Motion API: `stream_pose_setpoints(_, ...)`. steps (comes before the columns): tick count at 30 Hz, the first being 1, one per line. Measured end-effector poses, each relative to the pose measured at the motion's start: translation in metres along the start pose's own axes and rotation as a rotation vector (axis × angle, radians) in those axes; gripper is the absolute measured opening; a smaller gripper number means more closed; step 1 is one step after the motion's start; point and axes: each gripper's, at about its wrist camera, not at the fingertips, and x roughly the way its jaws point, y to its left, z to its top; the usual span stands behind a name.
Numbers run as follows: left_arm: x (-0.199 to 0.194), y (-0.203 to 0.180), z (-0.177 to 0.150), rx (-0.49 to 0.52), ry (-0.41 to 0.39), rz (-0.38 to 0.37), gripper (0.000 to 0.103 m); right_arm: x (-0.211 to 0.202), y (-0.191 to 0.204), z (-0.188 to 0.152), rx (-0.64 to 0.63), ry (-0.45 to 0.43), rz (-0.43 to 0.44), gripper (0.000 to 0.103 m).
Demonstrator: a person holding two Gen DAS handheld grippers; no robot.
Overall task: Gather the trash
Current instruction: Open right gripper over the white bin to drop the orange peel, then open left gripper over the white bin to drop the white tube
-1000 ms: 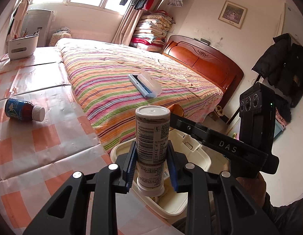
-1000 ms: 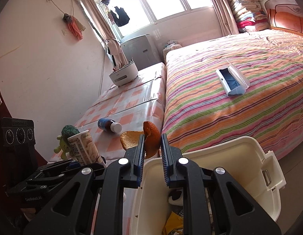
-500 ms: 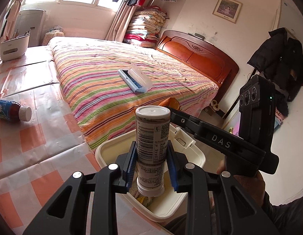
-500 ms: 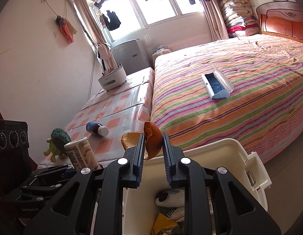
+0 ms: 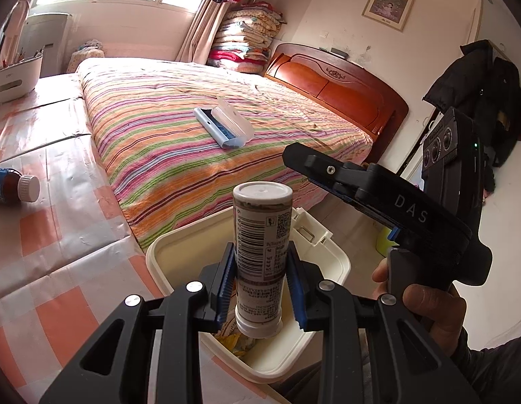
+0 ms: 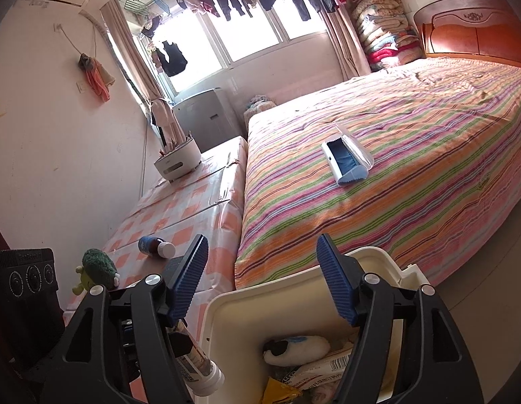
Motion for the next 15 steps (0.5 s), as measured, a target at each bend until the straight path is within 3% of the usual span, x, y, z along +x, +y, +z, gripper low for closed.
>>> stream_pose_setpoints(12, 0.017, -0.013, -0.004, 0.013, 0.034, -0.011, 0.029, -0.006, -0.006, 0.003, 0.033, -0.035, 0.0, 0.07)
stream_pose_setpoints(14, 0.017, -0.014, -0.005, 0.012, 0.036, -0.01, 0.035, -0.005, -0.007, 0.002, 0.031, -0.033, 0.001, 0.07)
stream_pose_setpoints(15, 0.017, -0.014, -0.005, 0.01, 0.033, -0.008, 0.048, -0.005, -0.006, 0.002, 0.032, -0.033, 0.002, 0.07)
